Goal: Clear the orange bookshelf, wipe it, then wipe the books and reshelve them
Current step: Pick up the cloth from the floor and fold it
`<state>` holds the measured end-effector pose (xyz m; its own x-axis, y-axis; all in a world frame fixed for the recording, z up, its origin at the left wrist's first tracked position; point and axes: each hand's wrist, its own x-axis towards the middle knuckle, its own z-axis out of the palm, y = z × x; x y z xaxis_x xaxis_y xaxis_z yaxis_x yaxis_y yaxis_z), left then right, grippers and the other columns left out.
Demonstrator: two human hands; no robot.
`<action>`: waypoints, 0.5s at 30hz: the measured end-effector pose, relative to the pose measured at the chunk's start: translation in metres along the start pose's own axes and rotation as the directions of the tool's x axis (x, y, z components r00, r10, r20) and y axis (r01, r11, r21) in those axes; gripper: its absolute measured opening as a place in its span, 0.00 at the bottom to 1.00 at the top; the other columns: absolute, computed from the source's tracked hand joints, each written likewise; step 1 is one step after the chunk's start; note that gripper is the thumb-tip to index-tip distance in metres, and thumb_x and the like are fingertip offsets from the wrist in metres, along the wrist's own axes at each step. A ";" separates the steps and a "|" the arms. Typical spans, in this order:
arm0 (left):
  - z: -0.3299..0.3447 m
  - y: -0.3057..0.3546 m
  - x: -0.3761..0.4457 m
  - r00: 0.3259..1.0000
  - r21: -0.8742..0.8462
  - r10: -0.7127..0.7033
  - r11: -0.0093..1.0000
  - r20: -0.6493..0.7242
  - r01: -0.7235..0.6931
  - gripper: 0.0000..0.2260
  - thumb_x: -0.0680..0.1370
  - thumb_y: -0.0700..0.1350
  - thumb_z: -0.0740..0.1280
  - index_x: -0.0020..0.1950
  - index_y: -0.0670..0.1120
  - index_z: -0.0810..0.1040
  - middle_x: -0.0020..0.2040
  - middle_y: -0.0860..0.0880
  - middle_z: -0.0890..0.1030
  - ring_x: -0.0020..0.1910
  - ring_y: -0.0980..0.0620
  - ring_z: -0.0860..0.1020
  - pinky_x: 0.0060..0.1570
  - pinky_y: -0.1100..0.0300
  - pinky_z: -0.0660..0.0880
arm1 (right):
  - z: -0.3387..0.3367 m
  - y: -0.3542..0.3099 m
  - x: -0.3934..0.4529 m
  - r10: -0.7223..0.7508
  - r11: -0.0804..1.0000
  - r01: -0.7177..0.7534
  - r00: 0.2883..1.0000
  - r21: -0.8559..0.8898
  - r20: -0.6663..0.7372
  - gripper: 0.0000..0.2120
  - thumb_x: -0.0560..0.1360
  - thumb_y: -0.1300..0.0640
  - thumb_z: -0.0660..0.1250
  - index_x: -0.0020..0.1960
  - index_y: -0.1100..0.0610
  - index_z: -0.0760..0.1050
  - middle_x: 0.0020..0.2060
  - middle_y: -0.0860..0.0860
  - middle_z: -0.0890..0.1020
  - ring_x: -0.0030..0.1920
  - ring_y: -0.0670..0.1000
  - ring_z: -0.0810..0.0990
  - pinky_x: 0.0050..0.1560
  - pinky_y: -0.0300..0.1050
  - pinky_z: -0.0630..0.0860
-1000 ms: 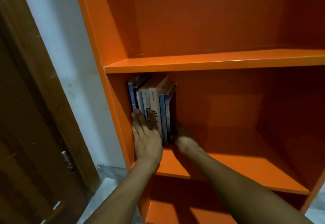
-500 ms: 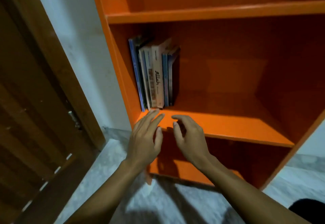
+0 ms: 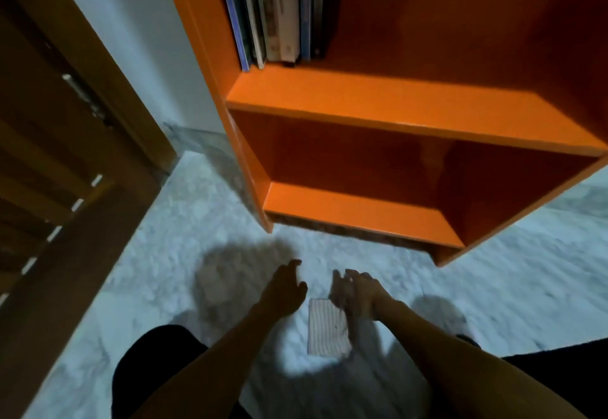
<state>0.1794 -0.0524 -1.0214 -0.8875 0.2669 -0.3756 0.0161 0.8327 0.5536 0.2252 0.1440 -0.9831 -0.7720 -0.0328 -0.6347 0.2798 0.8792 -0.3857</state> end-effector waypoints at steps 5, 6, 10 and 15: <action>0.073 -0.012 -0.019 0.906 -0.045 -0.323 0.937 0.275 0.347 0.28 0.81 0.44 0.62 0.80 0.42 0.57 0.75 0.39 0.68 0.73 0.43 0.70 0.67 0.58 0.67 | 0.078 0.045 0.021 0.081 0.973 -0.089 0.996 0.213 0.044 0.33 0.76 0.45 0.63 0.76 0.56 0.57 0.69 0.54 0.71 0.68 0.58 0.73 0.59 0.47 0.74; 0.083 -0.011 -0.021 0.886 -0.063 -0.364 0.916 0.287 0.396 0.28 0.81 0.43 0.62 0.80 0.42 0.58 0.74 0.39 0.70 0.71 0.43 0.71 0.65 0.58 0.69 | 0.081 0.042 0.020 0.105 0.947 -0.112 0.994 0.302 0.040 0.33 0.77 0.50 0.64 0.76 0.59 0.56 0.68 0.56 0.72 0.66 0.58 0.75 0.54 0.44 0.76; 0.107 -0.009 -0.024 0.859 -0.143 -0.461 0.856 0.223 0.496 0.20 0.80 0.40 0.62 0.72 0.39 0.69 0.68 0.39 0.77 0.66 0.42 0.76 0.63 0.56 0.72 | 0.098 0.040 0.030 0.260 0.779 -0.226 0.965 0.585 0.027 0.17 0.74 0.57 0.71 0.56 0.56 0.65 0.48 0.57 0.78 0.47 0.55 0.79 0.49 0.60 0.78; 0.119 -0.018 -0.019 0.850 -0.249 -0.489 0.814 0.195 0.525 0.12 0.77 0.38 0.66 0.59 0.35 0.81 0.58 0.38 0.83 0.59 0.41 0.81 0.58 0.53 0.77 | 0.105 0.037 0.035 0.330 0.633 -0.338 0.932 0.696 0.152 0.07 0.77 0.62 0.69 0.55 0.61 0.78 0.50 0.58 0.83 0.49 0.55 0.82 0.51 0.48 0.81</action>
<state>0.2502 -0.0151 -1.1127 -0.6730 -0.0859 -0.7347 -0.5676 0.6969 0.4384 0.2685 0.1254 -1.0900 -0.5402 0.1867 -0.8206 0.8354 0.2370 -0.4960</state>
